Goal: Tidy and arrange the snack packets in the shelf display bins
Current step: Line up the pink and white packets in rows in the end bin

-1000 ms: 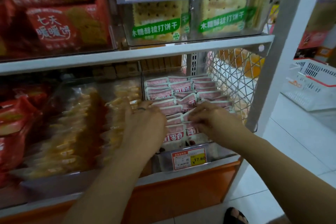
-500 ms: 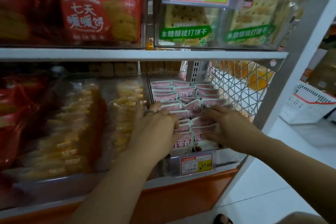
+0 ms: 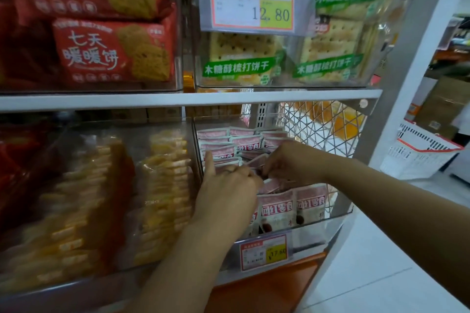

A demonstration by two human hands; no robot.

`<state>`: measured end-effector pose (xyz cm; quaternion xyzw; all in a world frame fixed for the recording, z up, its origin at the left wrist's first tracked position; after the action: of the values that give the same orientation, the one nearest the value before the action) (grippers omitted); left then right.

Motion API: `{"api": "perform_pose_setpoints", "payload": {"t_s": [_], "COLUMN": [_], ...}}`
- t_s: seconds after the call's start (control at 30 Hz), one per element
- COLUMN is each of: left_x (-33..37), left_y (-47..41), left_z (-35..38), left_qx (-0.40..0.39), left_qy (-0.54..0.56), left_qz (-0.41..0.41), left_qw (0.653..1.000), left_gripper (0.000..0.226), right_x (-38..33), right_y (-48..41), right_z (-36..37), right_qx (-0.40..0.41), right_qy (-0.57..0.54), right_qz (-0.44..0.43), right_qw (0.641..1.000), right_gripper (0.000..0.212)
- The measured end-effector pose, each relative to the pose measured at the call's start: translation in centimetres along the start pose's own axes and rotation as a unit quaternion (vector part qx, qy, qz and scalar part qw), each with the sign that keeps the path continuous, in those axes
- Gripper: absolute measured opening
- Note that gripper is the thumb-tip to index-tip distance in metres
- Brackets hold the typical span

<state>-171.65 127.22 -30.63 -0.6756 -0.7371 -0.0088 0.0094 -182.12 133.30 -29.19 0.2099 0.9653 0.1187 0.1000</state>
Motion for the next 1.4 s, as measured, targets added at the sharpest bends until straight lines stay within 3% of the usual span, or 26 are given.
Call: {"api": "perform_pose_setpoints", "payload": {"t_s": [0.2, 0.37, 0.5, 0.7, 0.93, 1.07, 1.27, 1.4], "left_x": [1.7, 1.4, 1.6, 1.6, 1.4, 1.5, 1.4, 1.6], "left_y": [-0.1, 0.5, 0.8, 0.8, 0.7, 0.7, 0.8, 0.8], "left_z": [0.5, 0.6, 1.1, 1.4, 1.0, 1.0, 1.2, 1.4], "left_qx": [-0.026, 0.003, 0.018, 0.012, 0.007, 0.015, 0.024, 0.029], "left_qy": [-0.035, -0.012, -0.019, -0.043, -0.032, -0.028, -0.026, -0.038], "left_qz": [0.027, 0.033, 0.061, 0.046, 0.034, 0.039, 0.036, 0.051], "left_qw": [0.999, 0.999, 0.998, 0.998, 0.999, 0.999, 0.999, 0.998], "left_gripper": [0.057, 0.065, 0.055, 0.052, 0.059, 0.059, 0.054, 0.053], "right_x": [-1.0, 0.4, 1.9, 2.8, 3.2, 2.3, 0.7, 0.6], "right_y": [-0.9, -0.6, -0.3, 0.2, -0.5, -0.7, -1.2, -1.3], "right_z": [-0.1, -0.4, -0.3, 0.1, 0.9, 0.9, 1.1, 1.2], "right_qx": [-0.077, -0.075, -0.058, 0.008, -0.030, -0.049, -0.120, -0.092], "right_qy": [0.098, -0.028, -0.098, -0.045, -0.060, -0.099, -0.068, -0.044], "right_qz": [-0.025, 0.009, 0.013, 0.026, 0.043, 0.016, -0.019, -0.026], "right_qw": [0.992, 0.997, 0.993, 0.999, 0.997, 0.994, 0.990, 0.994], "right_gripper": [0.025, 0.022, 0.018, 0.014, 0.018, 0.015, 0.025, 0.021]}}
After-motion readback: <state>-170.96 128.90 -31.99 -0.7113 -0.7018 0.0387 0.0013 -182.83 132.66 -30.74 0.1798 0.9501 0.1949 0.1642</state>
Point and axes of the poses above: each hand's wrist, its own y-axis away from the middle knuckle, its own z-axis out of the palm, x = y × z, the point moved 6 cm from there along -y, towards the middle knuckle, and after that the axes turned 13 degrees about -x, right-handed, at the moved point
